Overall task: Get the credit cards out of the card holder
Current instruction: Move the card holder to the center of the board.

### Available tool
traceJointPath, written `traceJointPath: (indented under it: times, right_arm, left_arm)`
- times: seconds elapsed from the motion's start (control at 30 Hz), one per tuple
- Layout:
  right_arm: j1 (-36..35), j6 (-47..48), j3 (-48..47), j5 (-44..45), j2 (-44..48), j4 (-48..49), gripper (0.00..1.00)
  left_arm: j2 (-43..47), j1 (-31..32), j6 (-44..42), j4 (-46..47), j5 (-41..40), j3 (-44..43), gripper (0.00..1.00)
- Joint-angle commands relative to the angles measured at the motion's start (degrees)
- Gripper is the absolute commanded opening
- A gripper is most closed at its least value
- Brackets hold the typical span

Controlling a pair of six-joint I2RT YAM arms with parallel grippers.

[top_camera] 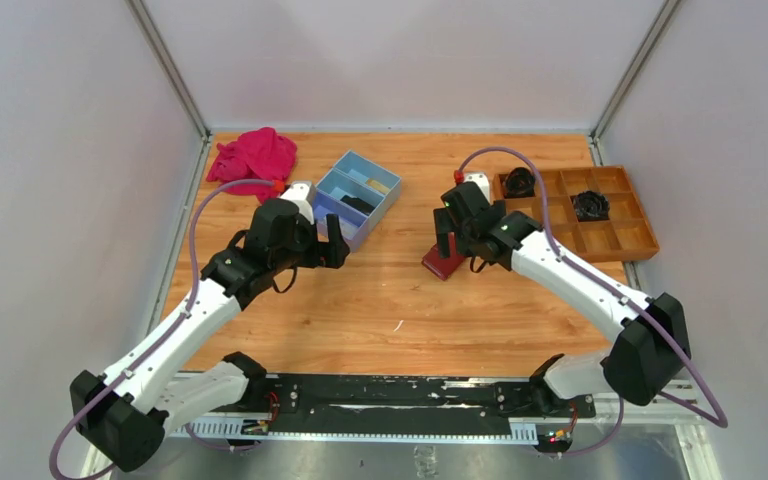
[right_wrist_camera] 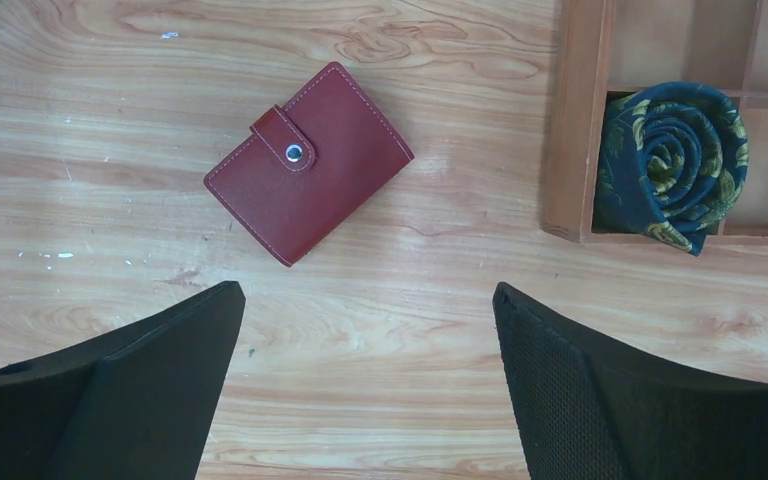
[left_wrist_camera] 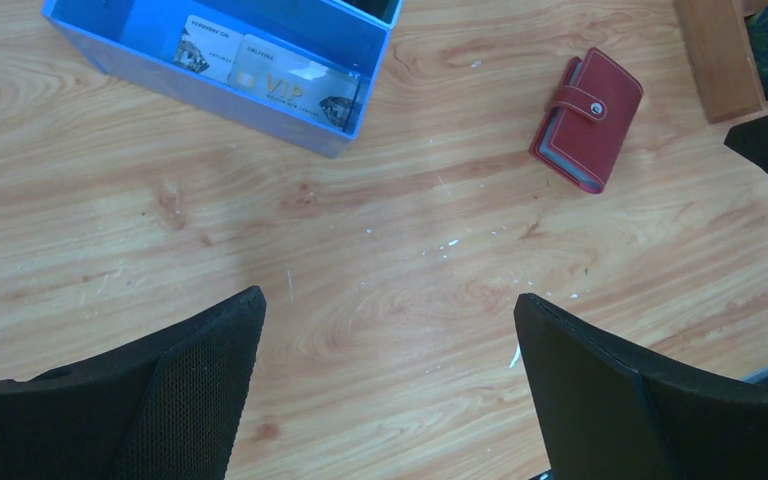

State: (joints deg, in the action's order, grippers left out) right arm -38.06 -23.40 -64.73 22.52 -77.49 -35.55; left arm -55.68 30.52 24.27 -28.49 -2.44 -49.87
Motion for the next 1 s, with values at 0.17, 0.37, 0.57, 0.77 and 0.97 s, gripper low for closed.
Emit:
traceJointPath:
  times: [0.17,0.37,0.57,0.77,0.97]
  right_arm:
    - [0.8,-0.9,4.3,0.0,3.1,0.8,1.0]
    - [0.7,-2.7,11.8,-1.4,10.0,0.4,0.98]
    - [0.7,-6.3,20.6,-4.4,19.5,-1.3,0.96]
    - [2.9,-10.1,23.4,-8.4,22.8,-2.0,0.98]
    - [10.5,-10.1,20.4,-18.2,14.8,6.6,0.96]
  left_arm:
    - [-5.8,12.8,2.6,4.2,-1.1,0.6,1.0]
    - [-15.9,26.5,5.1,4.4,-6.3,-1.8,1.0]
    - [-18.9,29.0,5.4,4.5,-6.7,-2.5,1.0]
    - [-19.7,29.0,3.5,1.2,-11.5,-5.2,1.0]
    - [-18.1,27.4,5.8,-0.4,-20.8,-8.8,1.0]
